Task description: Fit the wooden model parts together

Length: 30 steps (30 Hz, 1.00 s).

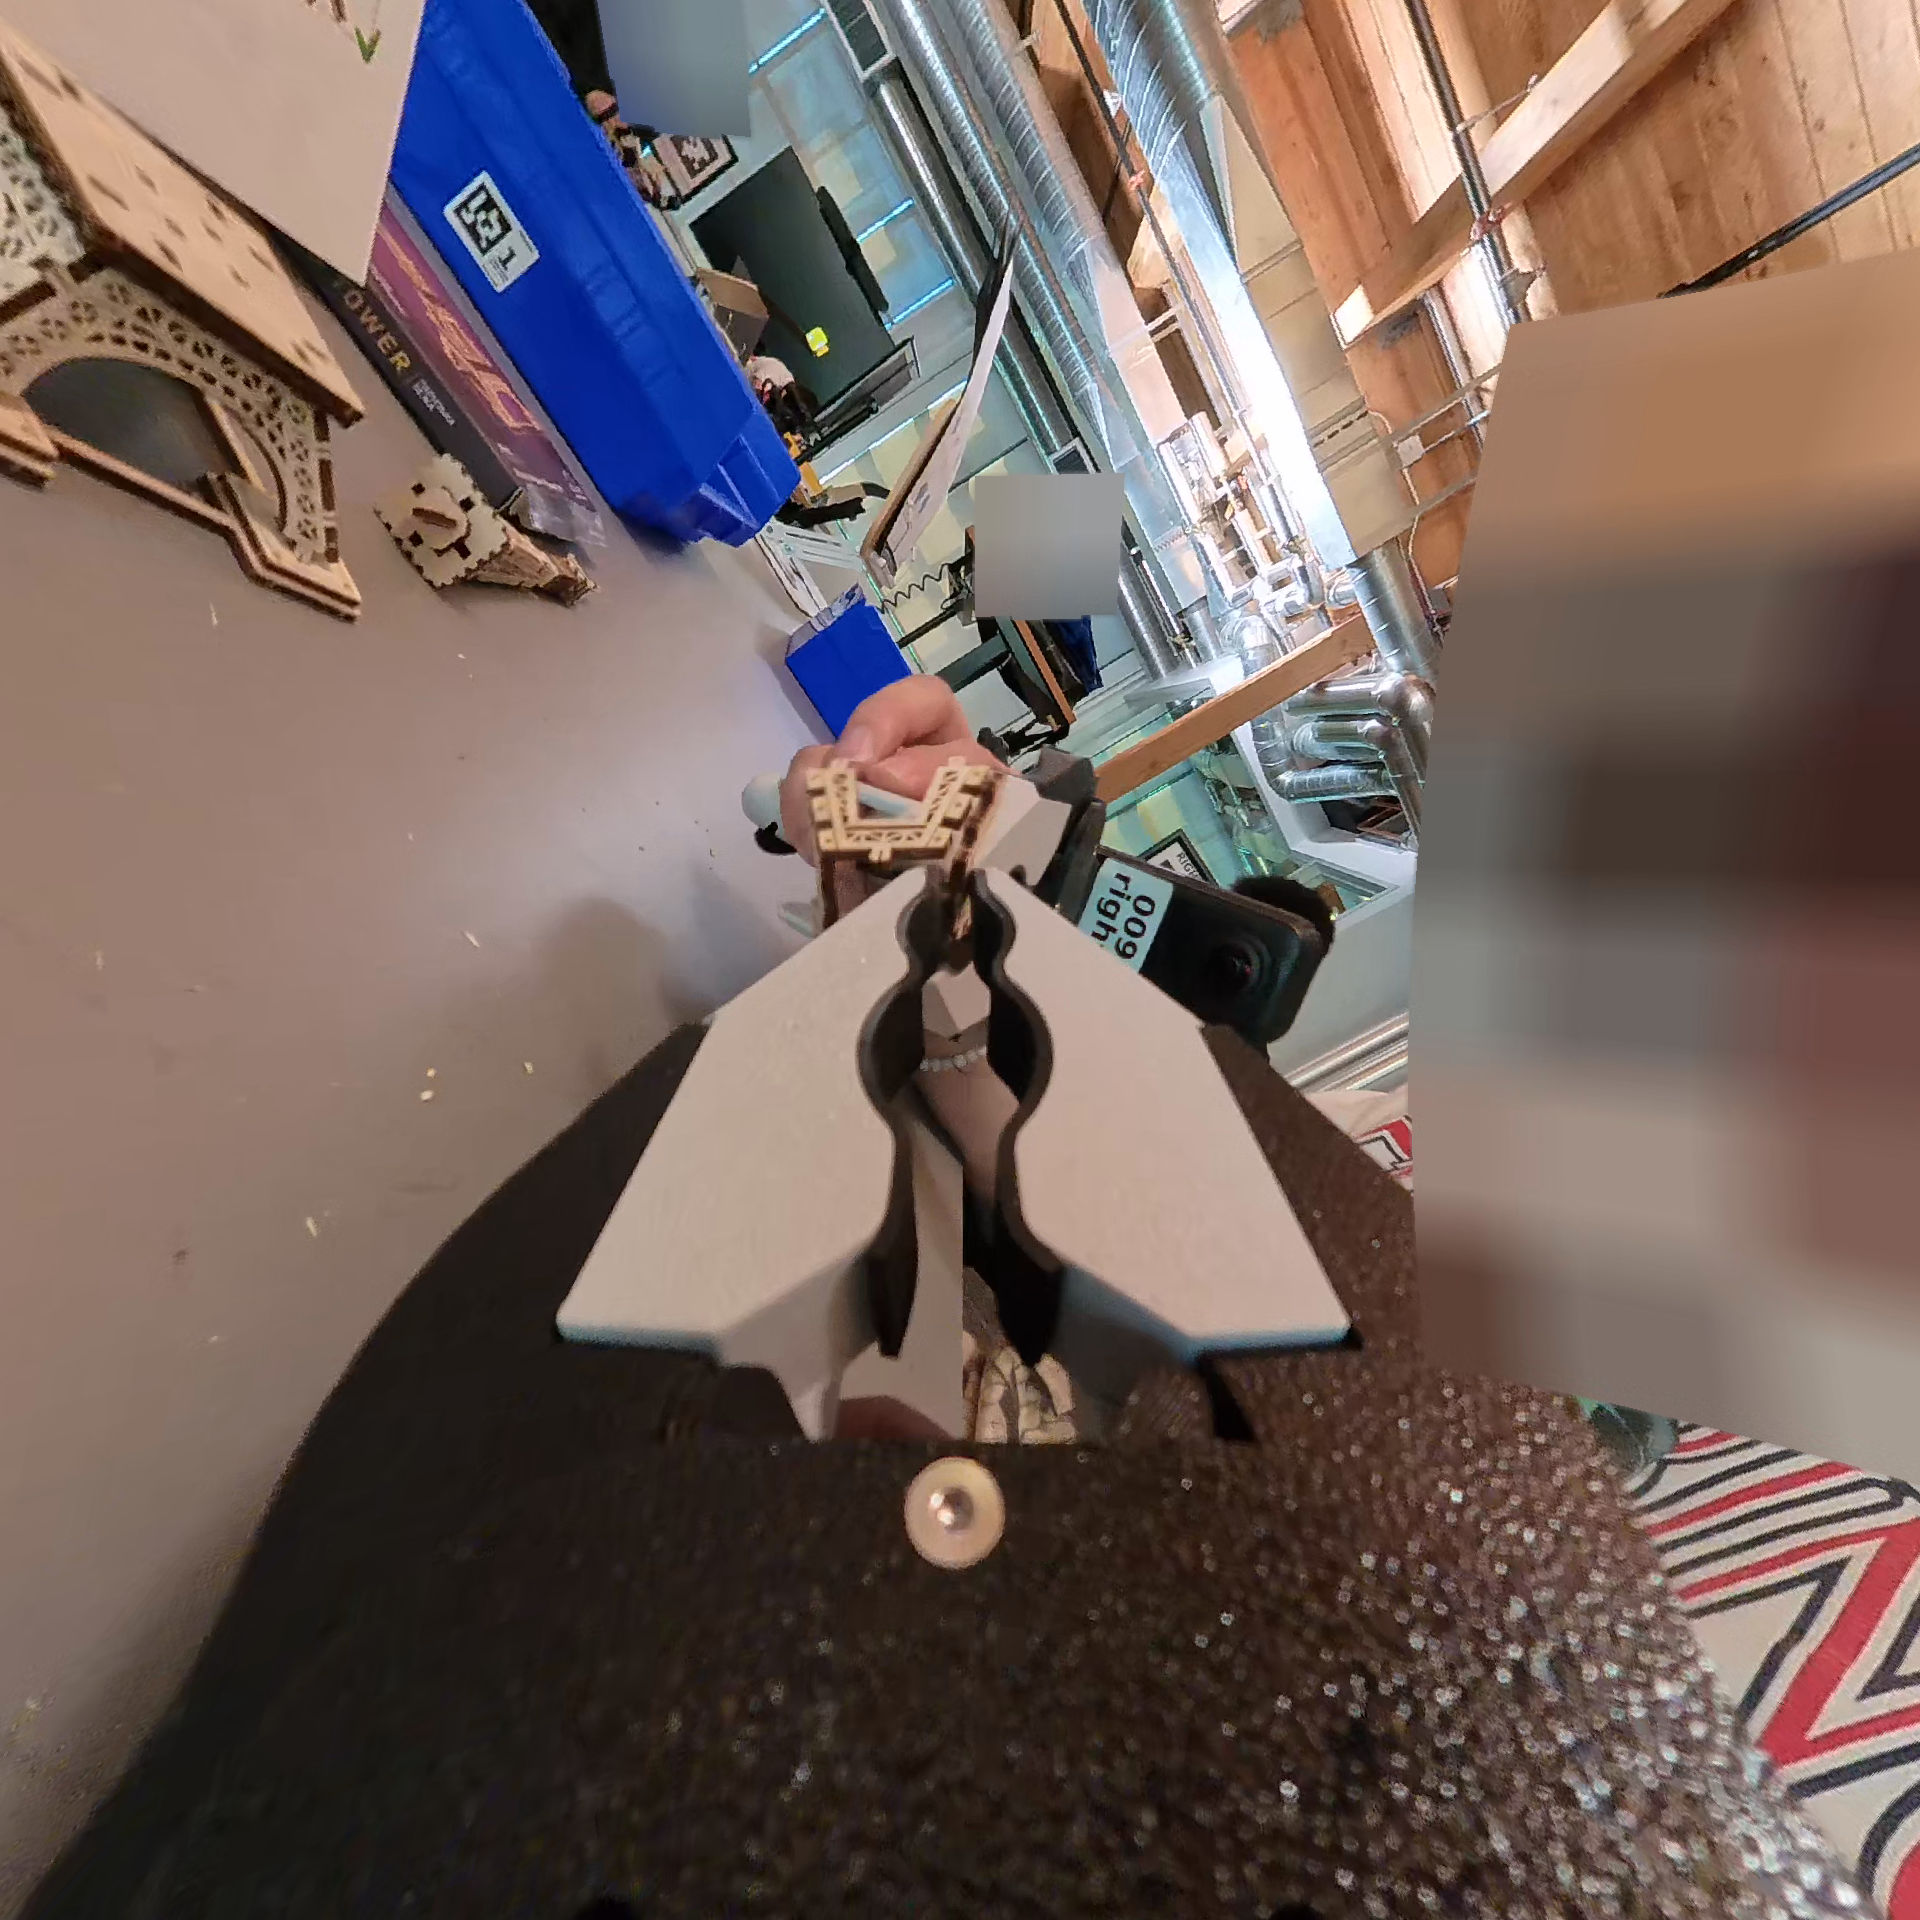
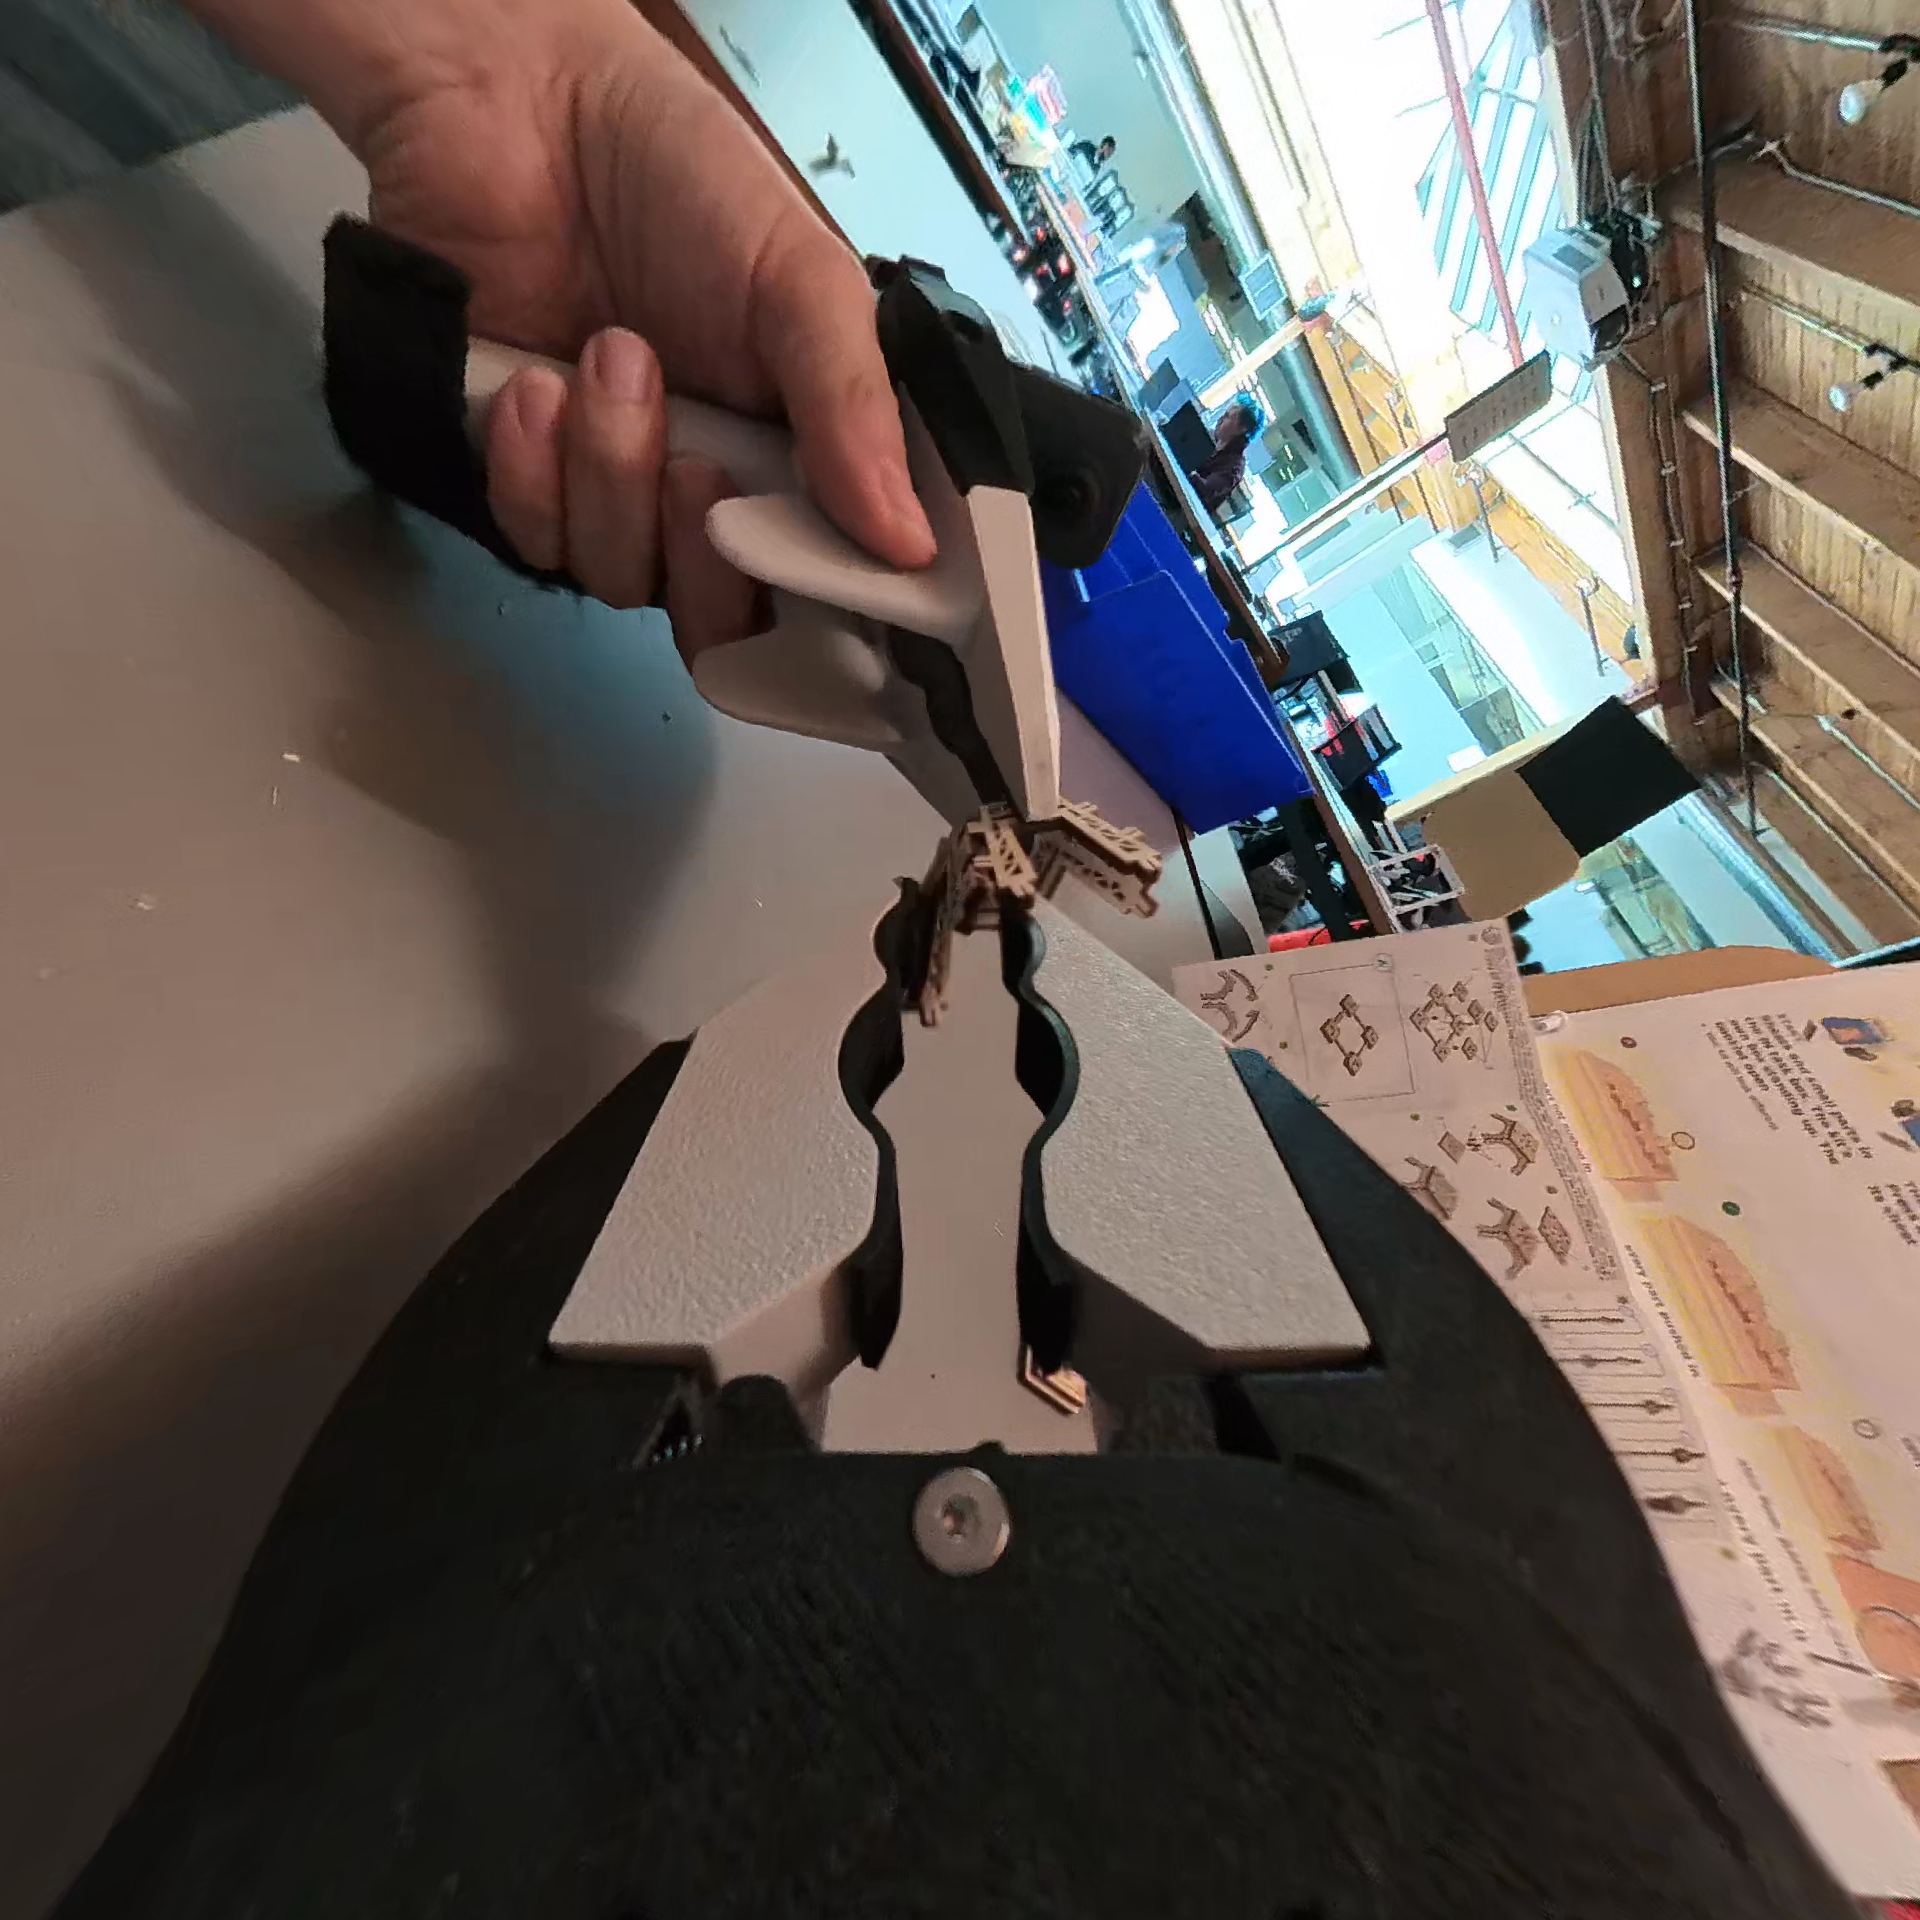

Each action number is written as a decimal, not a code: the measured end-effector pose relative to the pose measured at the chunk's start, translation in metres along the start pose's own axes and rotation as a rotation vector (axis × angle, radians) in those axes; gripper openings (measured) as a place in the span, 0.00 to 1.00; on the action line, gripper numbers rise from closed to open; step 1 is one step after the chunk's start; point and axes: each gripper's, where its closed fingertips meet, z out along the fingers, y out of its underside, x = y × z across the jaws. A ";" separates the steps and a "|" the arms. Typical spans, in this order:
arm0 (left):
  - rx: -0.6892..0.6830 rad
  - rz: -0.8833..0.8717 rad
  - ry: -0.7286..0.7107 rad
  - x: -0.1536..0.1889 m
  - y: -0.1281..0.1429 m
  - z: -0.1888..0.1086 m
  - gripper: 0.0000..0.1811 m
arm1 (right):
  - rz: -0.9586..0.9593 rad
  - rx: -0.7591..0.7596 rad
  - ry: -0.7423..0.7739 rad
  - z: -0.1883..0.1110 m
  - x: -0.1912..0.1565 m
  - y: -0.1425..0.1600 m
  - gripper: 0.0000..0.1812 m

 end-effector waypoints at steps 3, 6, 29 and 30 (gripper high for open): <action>-0.002 0.020 -0.019 0.002 -0.003 0.001 0.01 | 0.038 0.013 -0.002 -0.003 0.003 0.001 0.11; 0.002 0.029 -0.028 0.002 -0.007 0.001 0.00 | 0.063 0.012 -0.017 -0.004 0.003 0.003 0.13; -0.006 0.008 -0.052 -0.002 -0.010 0.003 0.01 | 0.134 0.047 0.022 -0.008 0.013 -0.004 0.07; -0.001 0.022 -0.042 0.000 -0.011 0.003 0.01 | 0.133 0.049 0.034 -0.008 0.015 -0.004 0.07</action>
